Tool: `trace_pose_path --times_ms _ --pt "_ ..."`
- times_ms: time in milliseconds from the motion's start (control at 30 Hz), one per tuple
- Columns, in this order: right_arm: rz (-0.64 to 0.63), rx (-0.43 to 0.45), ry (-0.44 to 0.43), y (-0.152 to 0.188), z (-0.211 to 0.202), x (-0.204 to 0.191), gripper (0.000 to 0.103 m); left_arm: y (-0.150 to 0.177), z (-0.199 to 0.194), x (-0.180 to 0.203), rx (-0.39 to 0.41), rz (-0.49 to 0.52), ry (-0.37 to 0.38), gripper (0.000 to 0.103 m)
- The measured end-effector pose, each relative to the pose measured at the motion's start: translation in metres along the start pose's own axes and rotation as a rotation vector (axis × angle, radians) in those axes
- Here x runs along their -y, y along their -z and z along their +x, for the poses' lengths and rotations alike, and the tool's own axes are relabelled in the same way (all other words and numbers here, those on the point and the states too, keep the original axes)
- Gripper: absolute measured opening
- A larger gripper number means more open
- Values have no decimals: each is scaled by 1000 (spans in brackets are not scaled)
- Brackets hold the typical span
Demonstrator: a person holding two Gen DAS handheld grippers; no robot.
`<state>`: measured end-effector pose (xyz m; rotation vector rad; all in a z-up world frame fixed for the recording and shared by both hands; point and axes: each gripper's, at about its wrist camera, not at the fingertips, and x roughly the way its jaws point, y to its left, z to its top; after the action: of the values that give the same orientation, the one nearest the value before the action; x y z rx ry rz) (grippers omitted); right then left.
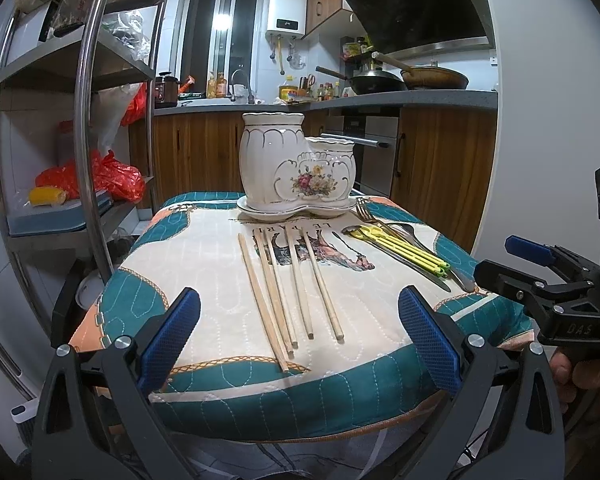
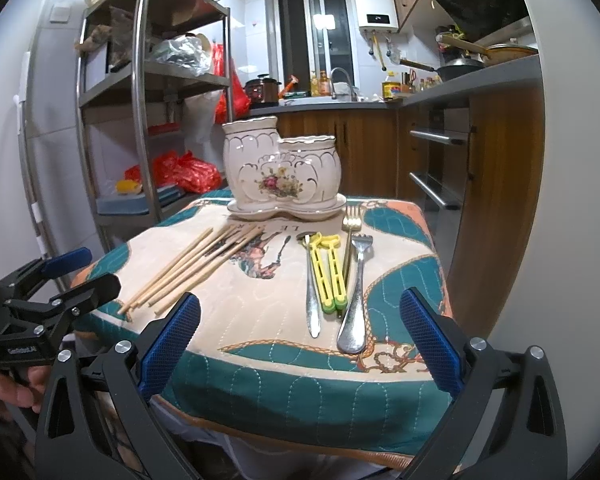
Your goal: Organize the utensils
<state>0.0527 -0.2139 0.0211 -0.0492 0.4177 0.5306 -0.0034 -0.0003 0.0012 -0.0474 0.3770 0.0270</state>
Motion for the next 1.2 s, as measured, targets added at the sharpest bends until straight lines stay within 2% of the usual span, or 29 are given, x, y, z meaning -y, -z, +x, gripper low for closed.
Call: trace_pose_path --times_ms 800,1200 --pt "14 -5 1 -1 -1 2 99 0 2 1 -1 -1 10 98" --pt "32 -4 -2 -5 -2 3 99 3 2 8 10 36 22 98"
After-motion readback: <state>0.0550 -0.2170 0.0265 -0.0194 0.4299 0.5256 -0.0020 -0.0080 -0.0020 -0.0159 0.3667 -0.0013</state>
